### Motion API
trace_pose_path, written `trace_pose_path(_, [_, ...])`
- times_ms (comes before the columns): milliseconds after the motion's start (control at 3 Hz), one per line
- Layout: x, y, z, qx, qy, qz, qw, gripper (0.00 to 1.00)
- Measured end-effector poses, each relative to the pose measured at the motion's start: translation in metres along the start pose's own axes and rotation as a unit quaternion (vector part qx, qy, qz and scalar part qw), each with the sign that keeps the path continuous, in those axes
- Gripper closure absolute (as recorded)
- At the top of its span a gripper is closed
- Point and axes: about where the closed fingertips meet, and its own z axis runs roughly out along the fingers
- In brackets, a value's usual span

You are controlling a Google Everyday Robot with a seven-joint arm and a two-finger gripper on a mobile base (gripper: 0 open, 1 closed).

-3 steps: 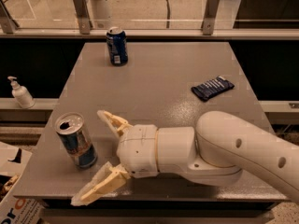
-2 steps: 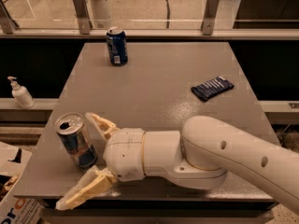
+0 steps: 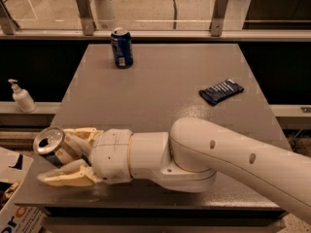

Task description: Knock redbull can over

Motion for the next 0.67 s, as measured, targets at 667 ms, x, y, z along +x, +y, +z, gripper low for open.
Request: trace_pose_path(667, [-0.004,-0.012,-0.013,0.018,0.006,-0.009,0.9998,0.88])
